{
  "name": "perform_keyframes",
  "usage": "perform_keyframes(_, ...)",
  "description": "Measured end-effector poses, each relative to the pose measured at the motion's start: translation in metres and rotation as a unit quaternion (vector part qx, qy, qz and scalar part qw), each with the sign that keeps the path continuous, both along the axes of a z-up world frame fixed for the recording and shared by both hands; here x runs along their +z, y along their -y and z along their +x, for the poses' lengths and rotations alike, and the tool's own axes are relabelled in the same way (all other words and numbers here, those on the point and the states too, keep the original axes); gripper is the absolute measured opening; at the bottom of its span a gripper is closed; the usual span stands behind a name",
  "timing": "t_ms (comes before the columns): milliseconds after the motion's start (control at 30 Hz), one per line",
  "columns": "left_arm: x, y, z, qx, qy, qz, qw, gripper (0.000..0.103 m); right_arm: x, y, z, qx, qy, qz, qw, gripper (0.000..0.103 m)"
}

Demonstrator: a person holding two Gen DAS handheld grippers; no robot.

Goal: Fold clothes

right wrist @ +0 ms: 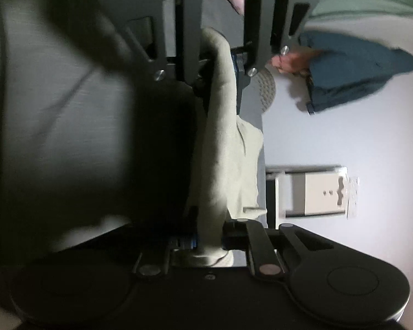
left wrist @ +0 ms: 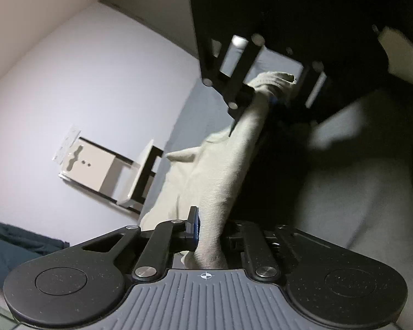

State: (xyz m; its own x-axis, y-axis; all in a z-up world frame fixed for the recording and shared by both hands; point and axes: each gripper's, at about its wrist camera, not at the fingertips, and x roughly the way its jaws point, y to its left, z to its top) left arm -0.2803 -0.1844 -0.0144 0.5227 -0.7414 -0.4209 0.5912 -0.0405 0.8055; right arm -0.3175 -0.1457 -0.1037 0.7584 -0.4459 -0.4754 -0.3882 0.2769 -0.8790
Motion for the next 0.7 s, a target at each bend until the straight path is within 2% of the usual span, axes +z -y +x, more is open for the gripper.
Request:
perform_keyframes(67, 0.008, -0.010, -0.008, -0.006, 0.003, 0.005, 1.0000, 0.010, 0.012, -0.012, -0.013, 0.018, -0.009, 0.014, 1.000, 0.009)
perform_keyframes(133, 0.021, -0.020, -0.011, -0.009, -0.017, 0.009, 0.9998, 0.010, 0.025, -0.025, -0.027, 0.033, -0.020, 0.034, 0.999, 0.009)
perform_keyframes(267, 0.048, -0.053, -0.033, -0.032, -0.058, 0.049, 0.9966, 0.010, 0.058, -0.050, -0.059, 0.055, -0.057, 0.107, 0.991, 0.008)
perform_keyframes(433, 0.078, -0.082, -0.048, -0.081, -0.147, 0.116, 0.9790, 0.010, 0.095, -0.070, -0.085, 0.074, -0.115, 0.200, 0.970, 0.008)
perform_keyframes(533, 0.087, -0.079, -0.025, -0.082, -0.175, 0.120, 0.9738, 0.010, 0.108, -0.062, -0.076, 0.066, -0.117, 0.225, 0.965, 0.009)
perform_keyframes(600, 0.094, -0.069, -0.006, -0.077, -0.179, 0.108, 0.9748, 0.010, 0.118, -0.050, -0.062, 0.054, -0.113, 0.248, 0.961, 0.009)
perform_keyframes(700, 0.103, -0.048, 0.027, -0.066, -0.187, 0.094, 0.9757, 0.011, 0.137, -0.024, -0.029, 0.022, -0.112, 0.309, 0.944, 0.009)
